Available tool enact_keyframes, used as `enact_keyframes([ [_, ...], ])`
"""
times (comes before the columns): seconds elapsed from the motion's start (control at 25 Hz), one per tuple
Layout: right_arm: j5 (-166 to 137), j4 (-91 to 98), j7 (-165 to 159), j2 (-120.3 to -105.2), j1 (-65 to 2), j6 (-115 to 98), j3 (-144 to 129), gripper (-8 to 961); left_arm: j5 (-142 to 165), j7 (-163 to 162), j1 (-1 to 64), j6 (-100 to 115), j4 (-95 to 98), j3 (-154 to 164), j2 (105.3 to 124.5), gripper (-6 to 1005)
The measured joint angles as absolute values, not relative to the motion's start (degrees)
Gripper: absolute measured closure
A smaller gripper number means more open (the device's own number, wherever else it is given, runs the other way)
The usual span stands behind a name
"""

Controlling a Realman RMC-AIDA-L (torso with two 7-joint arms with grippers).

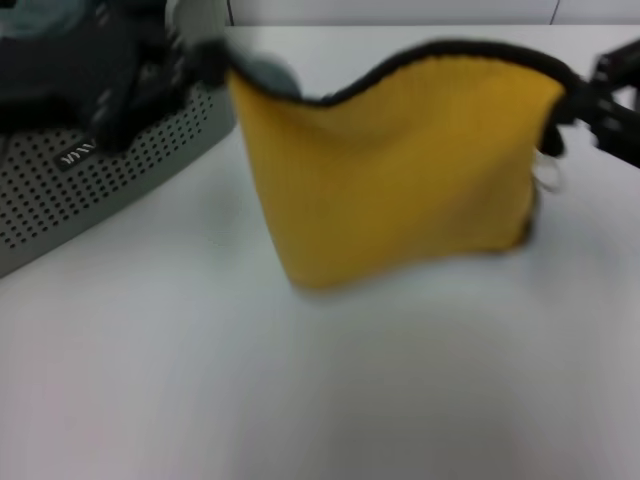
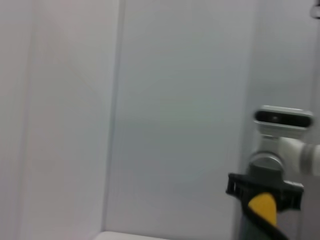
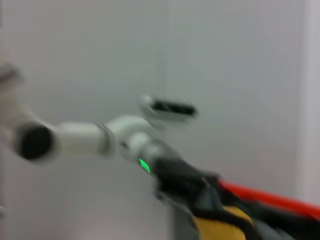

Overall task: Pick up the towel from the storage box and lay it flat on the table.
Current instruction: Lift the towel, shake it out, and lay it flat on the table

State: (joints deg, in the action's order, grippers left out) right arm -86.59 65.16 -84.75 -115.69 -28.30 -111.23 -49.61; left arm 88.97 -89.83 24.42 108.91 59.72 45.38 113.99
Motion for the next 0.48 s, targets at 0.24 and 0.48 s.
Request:
enact_keyframes([
  [0.24,-79.7,72.9,-90.3,-115.82,-23.0,-116.1,-52.1,851,80.2,-92.9,15.0,115.3,67.9,45.3,111.34,988],
  [0.48,-84.3,57.8,-88.6,-115.58,-25.8,-109.6,-61.3,848,97.8,-99.8,16.2,109.3,74.6,45.5,115.86,987],
])
